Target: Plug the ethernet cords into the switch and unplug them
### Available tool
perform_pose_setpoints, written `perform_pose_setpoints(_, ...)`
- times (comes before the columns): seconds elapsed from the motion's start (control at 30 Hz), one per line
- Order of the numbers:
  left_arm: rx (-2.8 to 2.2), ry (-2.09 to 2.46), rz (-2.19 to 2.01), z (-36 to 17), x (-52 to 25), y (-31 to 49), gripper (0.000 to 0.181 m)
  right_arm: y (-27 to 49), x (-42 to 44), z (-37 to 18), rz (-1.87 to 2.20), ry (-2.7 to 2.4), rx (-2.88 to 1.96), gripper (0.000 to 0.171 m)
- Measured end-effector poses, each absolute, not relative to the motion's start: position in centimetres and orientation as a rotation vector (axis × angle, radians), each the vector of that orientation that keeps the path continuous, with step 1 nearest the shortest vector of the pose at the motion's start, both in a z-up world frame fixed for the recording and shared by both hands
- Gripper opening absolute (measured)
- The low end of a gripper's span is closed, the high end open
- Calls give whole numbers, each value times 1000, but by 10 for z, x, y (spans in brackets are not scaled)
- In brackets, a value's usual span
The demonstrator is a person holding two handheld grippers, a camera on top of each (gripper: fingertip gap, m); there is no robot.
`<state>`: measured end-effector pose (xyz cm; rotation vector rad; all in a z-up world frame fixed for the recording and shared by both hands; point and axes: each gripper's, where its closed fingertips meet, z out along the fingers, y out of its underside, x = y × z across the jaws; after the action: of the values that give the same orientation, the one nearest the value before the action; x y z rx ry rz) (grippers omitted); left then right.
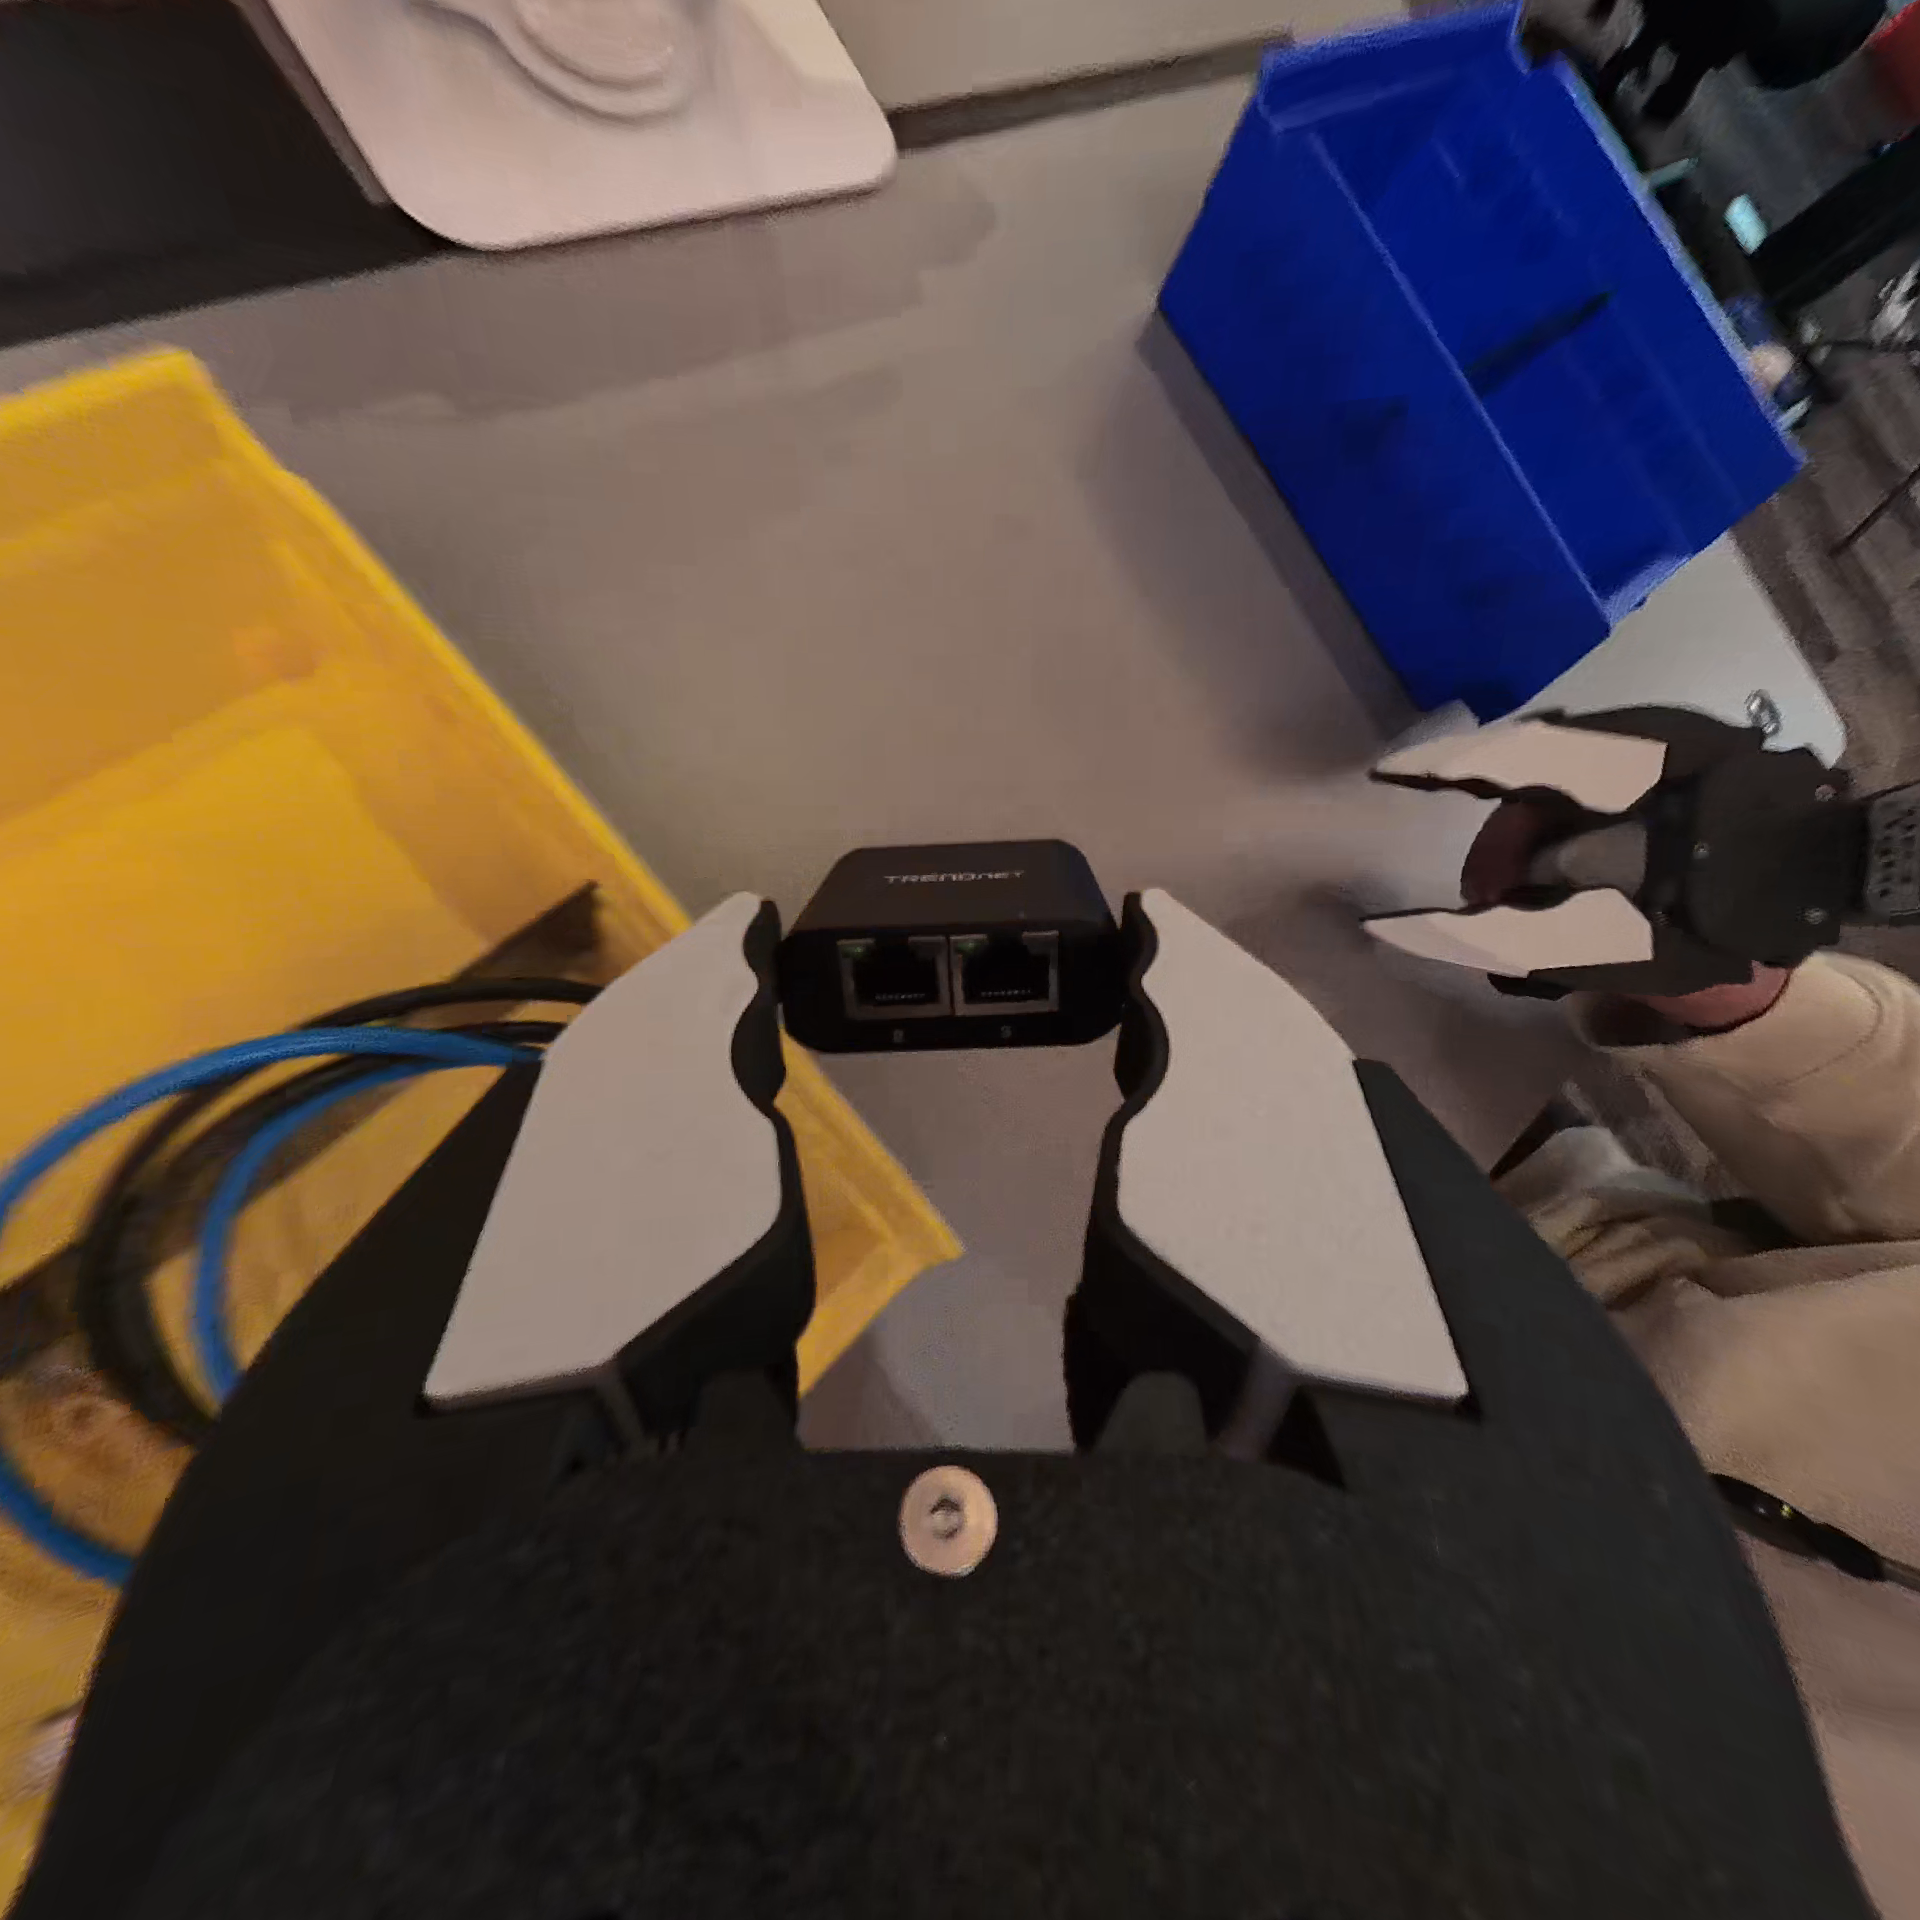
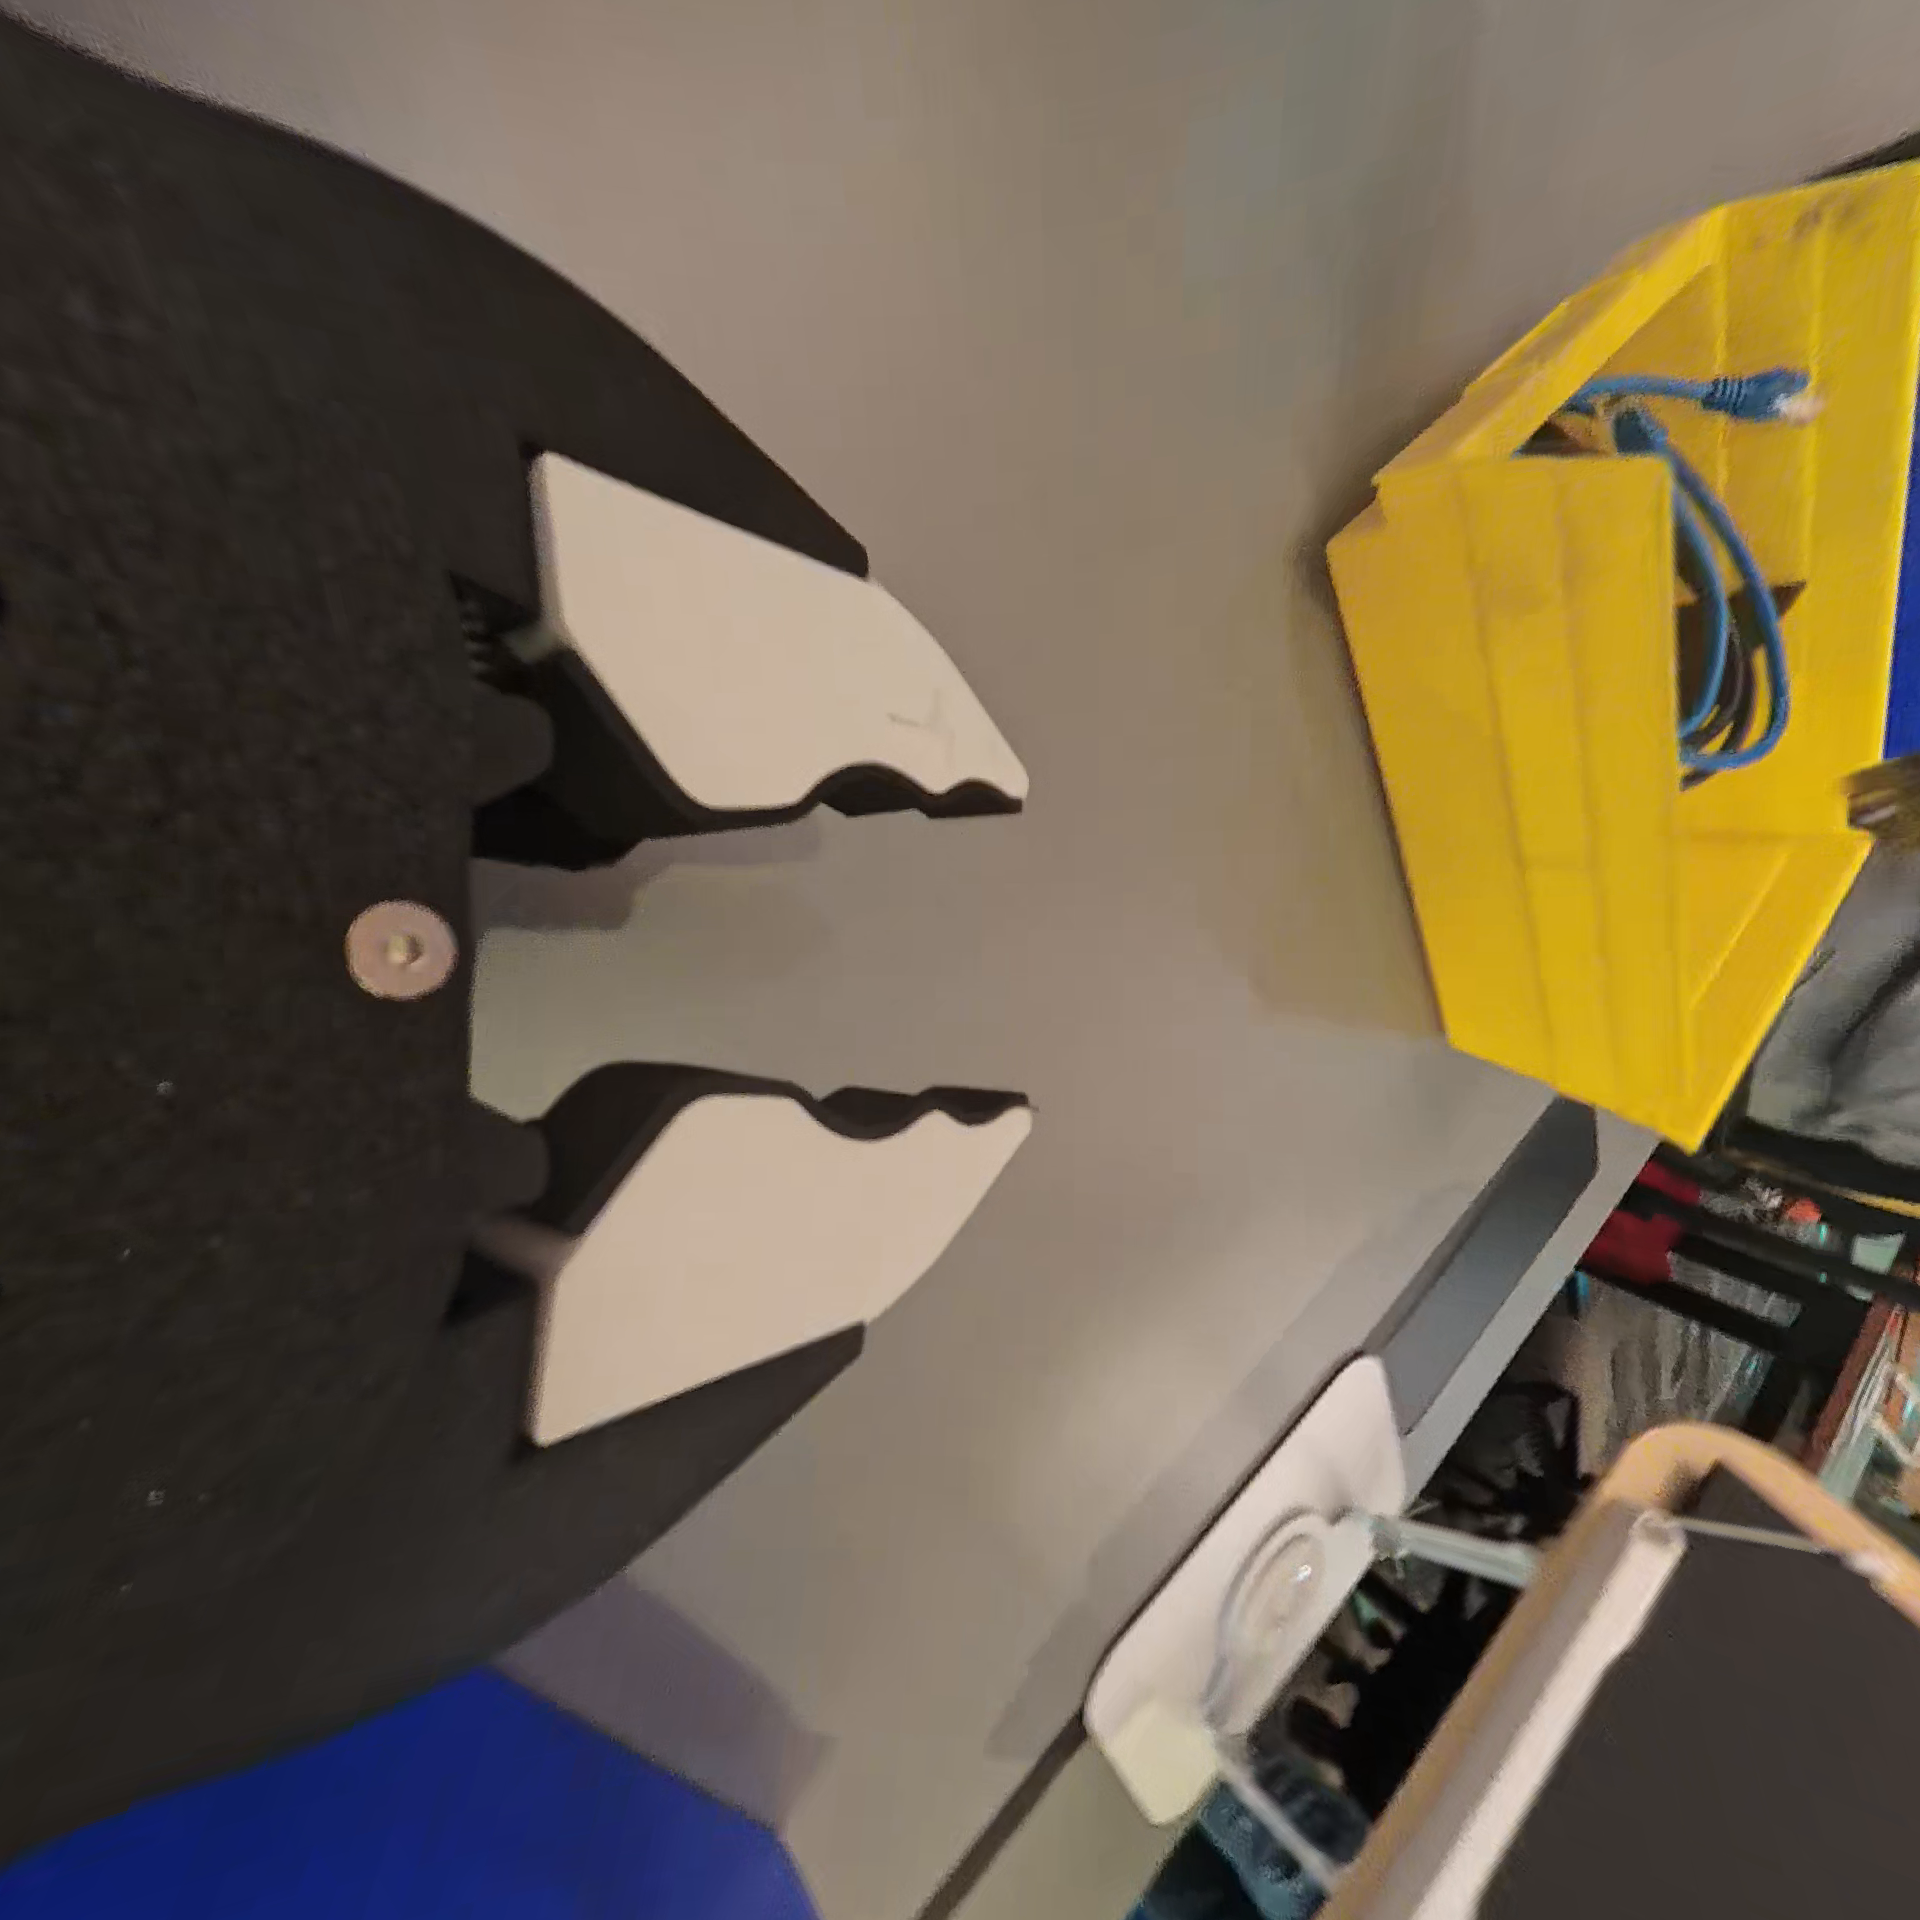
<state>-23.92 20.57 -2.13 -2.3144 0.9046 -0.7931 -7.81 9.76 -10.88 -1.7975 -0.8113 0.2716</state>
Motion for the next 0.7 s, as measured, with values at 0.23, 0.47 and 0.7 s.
perform_pose_setpoints(0.23, -2375, 1123, -808, -75, -139, 133, 62, 119, -122, -85, 97, -1014, -1653, 53)
perform_pose_setpoints(0.47, -2331, 1220, -797, -82, -96, 100, 62, 117, -119, -90, 109, -1006, -1647, 28)
perform_pose_setpoints(0.7, -2228, 1180, -904, -73, -85, 89, 62, 108, -110, -84, 308, -987, -1625, 25)
